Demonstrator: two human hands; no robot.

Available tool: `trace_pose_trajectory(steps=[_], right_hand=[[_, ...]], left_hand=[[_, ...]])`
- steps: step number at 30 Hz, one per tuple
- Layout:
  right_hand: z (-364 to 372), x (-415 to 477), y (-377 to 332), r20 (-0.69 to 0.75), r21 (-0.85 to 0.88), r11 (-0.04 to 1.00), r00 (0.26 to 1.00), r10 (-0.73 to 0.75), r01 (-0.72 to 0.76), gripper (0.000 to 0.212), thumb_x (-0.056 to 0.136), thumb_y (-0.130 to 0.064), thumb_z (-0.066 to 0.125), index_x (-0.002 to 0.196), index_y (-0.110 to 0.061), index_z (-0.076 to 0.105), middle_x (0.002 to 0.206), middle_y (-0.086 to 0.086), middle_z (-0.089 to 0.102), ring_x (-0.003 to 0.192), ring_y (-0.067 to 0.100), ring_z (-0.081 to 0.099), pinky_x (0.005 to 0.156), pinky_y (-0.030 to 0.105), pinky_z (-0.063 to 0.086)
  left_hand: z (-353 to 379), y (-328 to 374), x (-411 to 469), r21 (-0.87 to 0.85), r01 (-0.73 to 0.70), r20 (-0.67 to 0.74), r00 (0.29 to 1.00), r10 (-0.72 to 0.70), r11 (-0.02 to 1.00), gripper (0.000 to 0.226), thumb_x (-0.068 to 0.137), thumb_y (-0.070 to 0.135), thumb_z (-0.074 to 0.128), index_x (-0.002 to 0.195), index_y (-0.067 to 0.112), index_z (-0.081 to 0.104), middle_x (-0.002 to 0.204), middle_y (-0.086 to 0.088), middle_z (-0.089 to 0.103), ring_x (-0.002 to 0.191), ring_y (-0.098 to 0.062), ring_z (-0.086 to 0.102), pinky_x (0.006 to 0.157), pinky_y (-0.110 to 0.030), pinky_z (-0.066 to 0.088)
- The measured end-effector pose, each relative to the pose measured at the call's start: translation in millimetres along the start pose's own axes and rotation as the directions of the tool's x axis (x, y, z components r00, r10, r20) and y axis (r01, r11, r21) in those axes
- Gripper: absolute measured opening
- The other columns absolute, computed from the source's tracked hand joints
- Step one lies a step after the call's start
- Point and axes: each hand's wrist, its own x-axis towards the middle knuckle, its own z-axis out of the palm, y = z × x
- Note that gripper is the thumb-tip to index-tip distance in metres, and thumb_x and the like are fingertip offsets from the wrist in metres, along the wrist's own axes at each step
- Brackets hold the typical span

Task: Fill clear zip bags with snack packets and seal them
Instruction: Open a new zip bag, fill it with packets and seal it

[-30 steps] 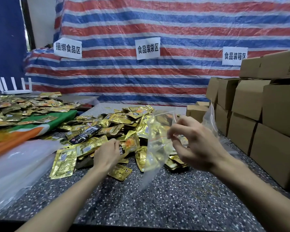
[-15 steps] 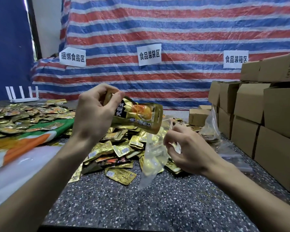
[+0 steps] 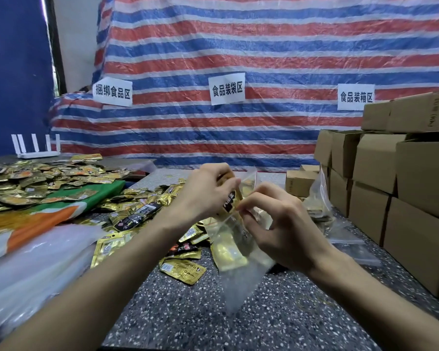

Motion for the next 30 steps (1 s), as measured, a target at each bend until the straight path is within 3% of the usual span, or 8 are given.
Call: trace_pose_trajectory(steps=[2,5,7,10,15,20,25,30], right_hand=[[-1,2,5,-0.014,0.0,0.999,0.999,0.036,-0.036,0.003,0.086,-0.007,0.072,0.088,-0.008,0.073,0.09,0.006,0.063,0.081,0.019,0.061,0.072,0.032,0.05],[-5,2,19,-0.061,-0.017,0.995,0.993,0.101,-0.102,0.005,0.086,-0.005,0.07,0.087,-0.01,0.071,0.086,0.001,0.061,0.075,0.011,0.057,0.067,0.019,0.045],[-7,0,28,-0.07,-0.031,0.991,0.989,0.13,-0.132,0.007,0.086,-0.004,0.069,0.086,-0.01,0.071,0.085,-0.003,0.059,0.073,0.004,0.055,0.066,0.01,0.043],[-6,-7,43,-0.08,-0.032,0.981,0.978,0.19,-0.193,0.007,0.087,-0.004,0.068,0.086,-0.011,0.071,0.086,-0.003,0.061,0.077,0.004,0.058,0.069,0.016,0.05],[-6,-17,60,-0.117,-0.004,0.964,0.957,0.265,-0.267,0.008,0.086,-0.005,0.068,0.087,-0.013,0.071,0.086,-0.001,0.063,0.084,-0.004,0.057,0.076,0.014,0.05],[-3,-26,69,-0.095,0.055,0.97,0.966,0.24,-0.236,0.008,0.085,-0.005,0.07,0.088,-0.011,0.073,0.087,-0.008,0.063,0.084,0.002,0.061,0.074,0.01,0.048],[1,-29,78,-0.084,0.08,0.982,0.981,0.178,-0.171,0.01,0.084,-0.001,0.073,0.087,-0.01,0.073,0.088,-0.005,0.066,0.085,0.006,0.063,0.075,0.018,0.052],[5,-33,81,-0.083,0.104,0.983,0.984,0.159,-0.15,0.01,0.084,0.0,0.072,0.088,-0.01,0.072,0.089,-0.005,0.065,0.086,0.007,0.063,0.075,0.025,0.053]], left_hand=[[6,0,4,-0.09,0.028,0.003,1.0,-0.028,0.996,0.017,0.087,0.03,0.075,0.09,0.014,0.069,0.079,-0.002,0.068,0.063,-0.009,0.061,0.047,-0.014,0.046],[8,-3,11,-0.23,0.084,0.076,0.995,-0.068,0.969,0.033,0.073,0.018,0.087,0.1,0.014,0.07,0.087,-0.006,0.069,0.07,-0.011,0.065,0.06,-0.018,0.053],[10,-6,17,-0.404,0.134,0.117,0.989,-0.094,0.905,0.036,0.074,0.005,0.084,0.106,0.014,0.068,0.096,-0.008,0.069,0.069,-0.014,0.069,0.061,-0.023,0.057],[23,-20,28,-0.516,0.111,-0.009,0.991,-0.135,0.85,0.023,0.09,0.009,0.07,0.11,0.015,0.061,0.105,-0.005,0.065,0.07,-0.021,0.071,0.06,-0.031,0.061],[66,-81,45,-0.232,0.158,-0.177,0.963,-0.202,0.96,0.016,0.097,0.014,0.059,0.111,0.019,0.06,0.111,0.001,0.062,0.096,-0.014,0.062,0.084,-0.034,0.056],[121,-146,52,0.285,0.2,0.055,0.973,-0.224,0.937,0.067,0.078,-0.003,0.058,0.137,0.03,0.052,0.142,0.0,0.049,0.126,-0.023,0.048,0.098,-0.041,0.046],[159,-181,64,0.532,0.135,0.206,0.937,-0.282,0.836,0.095,0.083,0.011,0.061,0.154,0.047,0.009,0.164,-0.006,0.01,0.148,-0.029,0.016,0.117,-0.053,0.021],[173,-193,61,0.643,0.093,0.029,0.989,-0.146,0.76,0.07,0.096,0.019,0.052,0.151,0.048,0.022,0.154,-0.004,0.036,0.141,-0.024,0.032,0.115,-0.047,0.024]])
